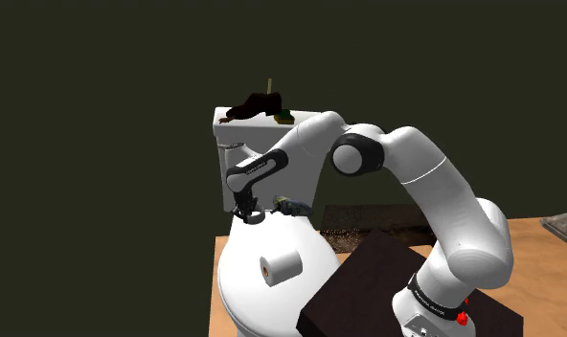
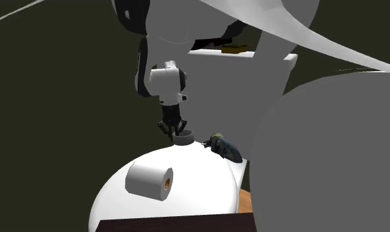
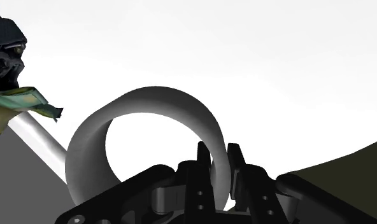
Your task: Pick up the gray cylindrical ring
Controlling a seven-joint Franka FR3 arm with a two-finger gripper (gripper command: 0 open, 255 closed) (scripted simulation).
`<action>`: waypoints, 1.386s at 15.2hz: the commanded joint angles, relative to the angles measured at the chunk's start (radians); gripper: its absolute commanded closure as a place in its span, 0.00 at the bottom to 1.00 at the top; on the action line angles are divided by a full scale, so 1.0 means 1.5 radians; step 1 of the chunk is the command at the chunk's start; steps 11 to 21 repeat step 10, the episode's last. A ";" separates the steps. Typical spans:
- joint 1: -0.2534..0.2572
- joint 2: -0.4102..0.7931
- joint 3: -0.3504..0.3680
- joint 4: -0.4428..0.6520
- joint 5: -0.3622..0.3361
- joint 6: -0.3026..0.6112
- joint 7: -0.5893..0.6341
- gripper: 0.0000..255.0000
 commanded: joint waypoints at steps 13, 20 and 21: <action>-0.002 -0.065 0.003 -0.029 0.003 -0.036 -0.002 1.00; -0.002 -0.065 0.003 -0.029 0.003 -0.036 -0.002 1.00; -0.002 -0.065 0.003 -0.029 0.003 -0.036 -0.002 1.00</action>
